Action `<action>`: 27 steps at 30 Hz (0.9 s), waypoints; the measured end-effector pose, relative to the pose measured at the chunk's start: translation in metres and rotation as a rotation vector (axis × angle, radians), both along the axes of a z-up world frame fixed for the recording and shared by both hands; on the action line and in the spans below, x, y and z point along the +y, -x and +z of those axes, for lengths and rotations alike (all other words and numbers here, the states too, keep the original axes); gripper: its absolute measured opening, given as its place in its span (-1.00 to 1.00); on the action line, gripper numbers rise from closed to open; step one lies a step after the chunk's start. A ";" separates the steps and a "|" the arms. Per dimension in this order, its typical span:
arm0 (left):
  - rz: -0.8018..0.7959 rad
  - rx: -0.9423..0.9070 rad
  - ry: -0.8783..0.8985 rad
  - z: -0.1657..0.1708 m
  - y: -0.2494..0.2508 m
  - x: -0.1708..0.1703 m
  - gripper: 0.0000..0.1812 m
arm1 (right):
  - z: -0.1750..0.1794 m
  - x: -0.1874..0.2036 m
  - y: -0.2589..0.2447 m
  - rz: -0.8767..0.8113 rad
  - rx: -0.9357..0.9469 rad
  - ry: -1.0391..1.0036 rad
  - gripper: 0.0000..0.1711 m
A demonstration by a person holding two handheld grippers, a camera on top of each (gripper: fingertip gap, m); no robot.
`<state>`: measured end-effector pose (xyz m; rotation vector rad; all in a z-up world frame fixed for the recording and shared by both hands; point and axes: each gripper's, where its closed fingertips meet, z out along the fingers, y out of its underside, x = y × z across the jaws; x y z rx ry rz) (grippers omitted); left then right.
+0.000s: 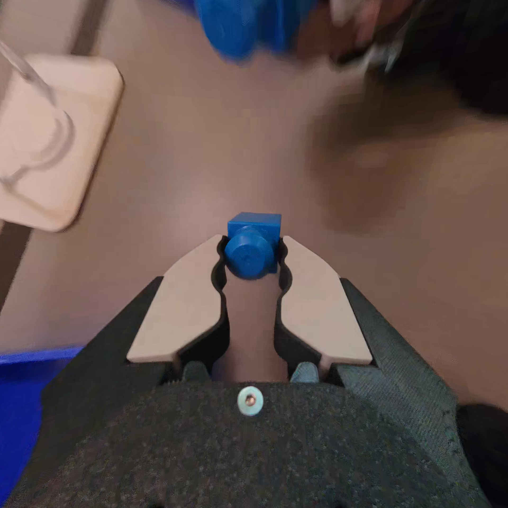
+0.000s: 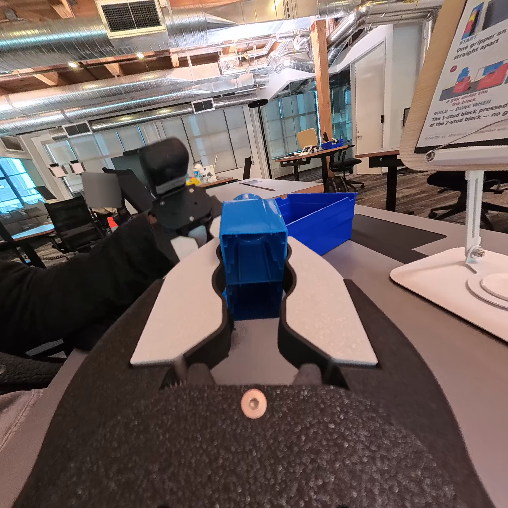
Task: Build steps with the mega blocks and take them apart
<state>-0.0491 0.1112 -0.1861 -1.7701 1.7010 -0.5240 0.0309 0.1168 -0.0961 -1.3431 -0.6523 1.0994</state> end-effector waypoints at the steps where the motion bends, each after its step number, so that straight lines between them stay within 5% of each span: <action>1: -0.001 -0.126 0.005 0.018 -0.006 0.002 -0.61 | 0.001 -0.001 -0.001 0.003 0.008 -0.002 -0.55; 6: -0.029 -0.656 0.091 0.097 -0.010 0.000 -0.62 | 0.009 -0.006 -0.002 0.045 0.060 -0.008 -0.55; 9: -0.052 -0.823 0.169 0.118 -0.008 -0.003 -0.62 | 0.011 -0.012 0.001 0.088 0.085 -0.010 -0.55; 27: -0.113 -0.824 0.370 0.087 -0.043 -0.020 -0.62 | 0.010 -0.025 0.018 0.159 0.073 -0.015 -0.55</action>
